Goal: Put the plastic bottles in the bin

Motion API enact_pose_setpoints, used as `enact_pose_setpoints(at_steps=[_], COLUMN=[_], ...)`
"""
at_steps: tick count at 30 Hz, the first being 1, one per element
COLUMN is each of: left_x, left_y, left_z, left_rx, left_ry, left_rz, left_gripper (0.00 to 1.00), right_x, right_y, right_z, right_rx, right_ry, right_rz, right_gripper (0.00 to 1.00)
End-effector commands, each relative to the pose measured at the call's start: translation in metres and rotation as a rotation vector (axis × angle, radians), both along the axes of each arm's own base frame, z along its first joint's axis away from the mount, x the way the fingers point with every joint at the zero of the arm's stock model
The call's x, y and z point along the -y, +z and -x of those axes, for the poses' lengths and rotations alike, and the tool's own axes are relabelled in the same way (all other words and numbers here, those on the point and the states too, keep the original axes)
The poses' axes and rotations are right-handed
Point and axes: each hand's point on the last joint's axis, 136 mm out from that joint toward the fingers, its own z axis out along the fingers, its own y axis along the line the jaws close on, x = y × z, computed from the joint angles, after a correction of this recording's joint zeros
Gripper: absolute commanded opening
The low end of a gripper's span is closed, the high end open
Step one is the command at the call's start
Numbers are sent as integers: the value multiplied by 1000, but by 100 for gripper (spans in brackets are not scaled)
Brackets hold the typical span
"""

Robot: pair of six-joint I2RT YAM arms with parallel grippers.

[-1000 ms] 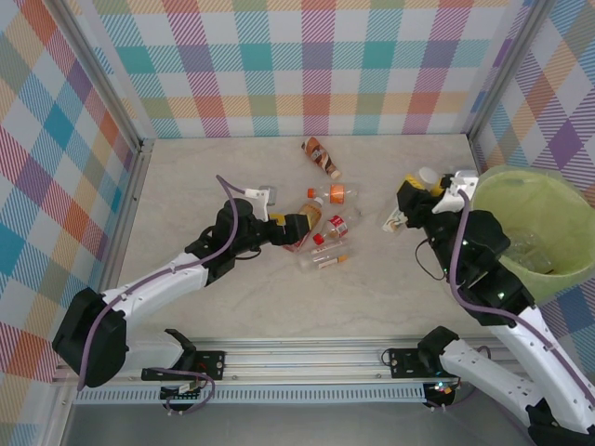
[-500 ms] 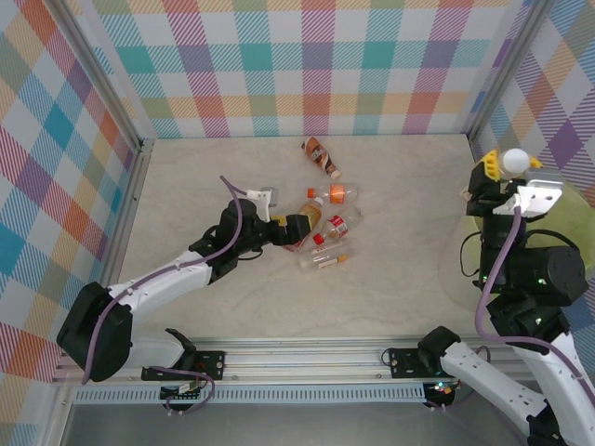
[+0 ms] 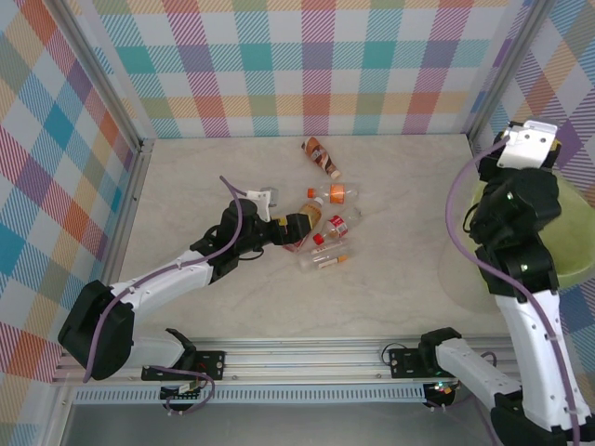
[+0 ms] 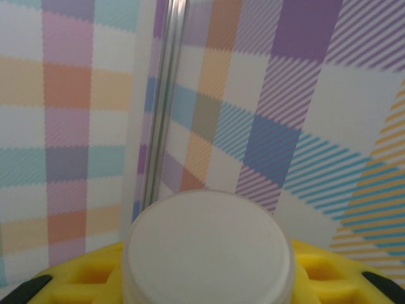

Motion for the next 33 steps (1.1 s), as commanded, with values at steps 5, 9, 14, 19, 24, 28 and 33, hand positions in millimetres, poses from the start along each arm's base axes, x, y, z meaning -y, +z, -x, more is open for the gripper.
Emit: enact_pose_setpoints(at_steps=[5,9,14,19,24,28,33], left_x=[-14,-27,-39,-46,-54,-59,-65], left_y=[8,4,-4,-7,-15,-24,-30], left_z=[7,9,6,0,-3,-7,-12], left_rx=[50,62,56,40,18,-20,-51], left_ry=[27,67,117,160,196,224,259], left_rz=[0,-43,-64,-71,-90,-92,-76], left_gripper=[100,100,100,100,100,100,100], right_x=[55,84,104,106,101,91,72], right_y=[-73,-94,-110,-125,-126,-128,-128], right_z=[-2,16,25,32,35,34,25], right_rx=[-173,-208,-303,-363,-377,-366,-340], right_ry=[-157,-288,-435,-464,-438,-376,-240], right_rz=[-229,-252,-173,-184,-214,-268,-340], right_gripper=[7,23,52,75,92,100,100])
